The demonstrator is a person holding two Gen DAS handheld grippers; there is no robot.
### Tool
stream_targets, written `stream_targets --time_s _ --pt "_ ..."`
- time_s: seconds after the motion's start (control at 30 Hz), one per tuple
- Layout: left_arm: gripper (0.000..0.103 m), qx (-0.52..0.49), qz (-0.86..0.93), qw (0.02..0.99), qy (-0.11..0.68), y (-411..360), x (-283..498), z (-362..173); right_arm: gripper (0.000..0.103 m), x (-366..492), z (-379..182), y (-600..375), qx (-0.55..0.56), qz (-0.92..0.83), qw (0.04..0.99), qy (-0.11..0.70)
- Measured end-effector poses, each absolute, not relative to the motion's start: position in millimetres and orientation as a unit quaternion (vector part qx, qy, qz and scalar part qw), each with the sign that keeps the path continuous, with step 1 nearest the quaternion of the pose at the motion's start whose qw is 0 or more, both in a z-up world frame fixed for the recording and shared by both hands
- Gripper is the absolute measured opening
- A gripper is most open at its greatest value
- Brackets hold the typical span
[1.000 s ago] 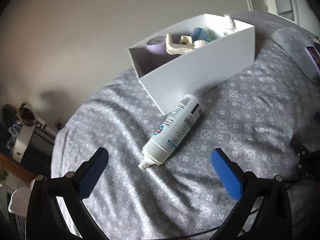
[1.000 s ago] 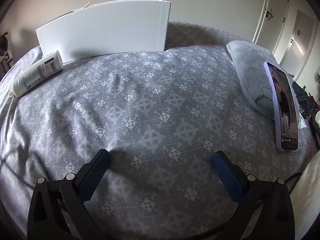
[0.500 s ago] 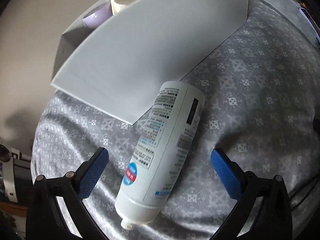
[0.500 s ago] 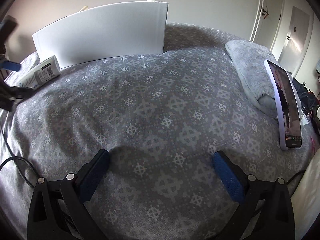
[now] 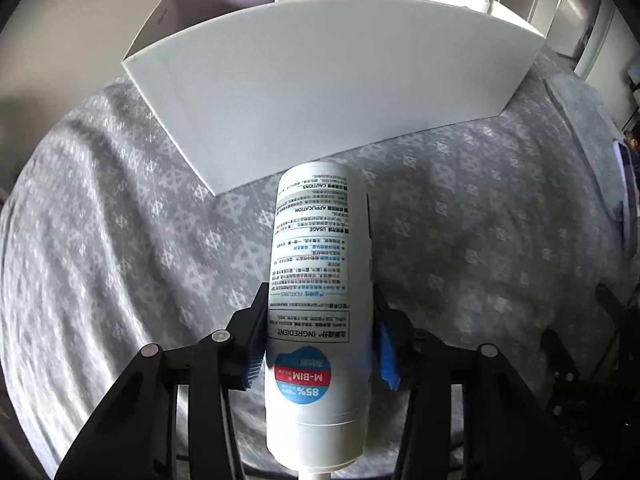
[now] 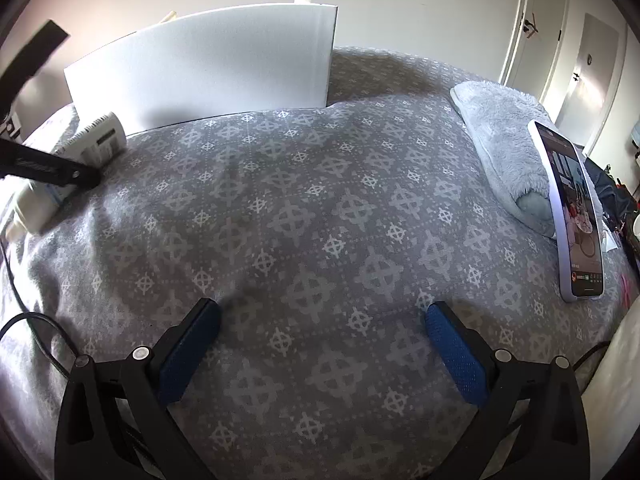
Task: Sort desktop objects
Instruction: 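Grasp the white lotion bottle with the left gripper, then lift the white bottle into the white box and open the left gripper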
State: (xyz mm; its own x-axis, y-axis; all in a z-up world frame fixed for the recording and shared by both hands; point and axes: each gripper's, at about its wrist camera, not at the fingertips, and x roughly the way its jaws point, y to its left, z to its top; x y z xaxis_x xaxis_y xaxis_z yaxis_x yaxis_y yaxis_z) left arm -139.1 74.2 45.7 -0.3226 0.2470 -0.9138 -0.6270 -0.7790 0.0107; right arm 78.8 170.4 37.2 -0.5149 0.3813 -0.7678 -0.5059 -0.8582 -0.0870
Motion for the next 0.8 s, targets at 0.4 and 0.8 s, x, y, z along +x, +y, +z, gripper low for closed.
stream_targets --time_s 0.4,0.8 --pt "0.044 -0.494 0.807 0.304 0.109 38 -107 105 0.103 79 38 170 -0.421 0.867 0.254 0.076" --pt "0.044 -0.417 0.833 0.359 -0.062 73 -167 219 0.103 78 38 168 -0.421 0.867 0.255 0.076"
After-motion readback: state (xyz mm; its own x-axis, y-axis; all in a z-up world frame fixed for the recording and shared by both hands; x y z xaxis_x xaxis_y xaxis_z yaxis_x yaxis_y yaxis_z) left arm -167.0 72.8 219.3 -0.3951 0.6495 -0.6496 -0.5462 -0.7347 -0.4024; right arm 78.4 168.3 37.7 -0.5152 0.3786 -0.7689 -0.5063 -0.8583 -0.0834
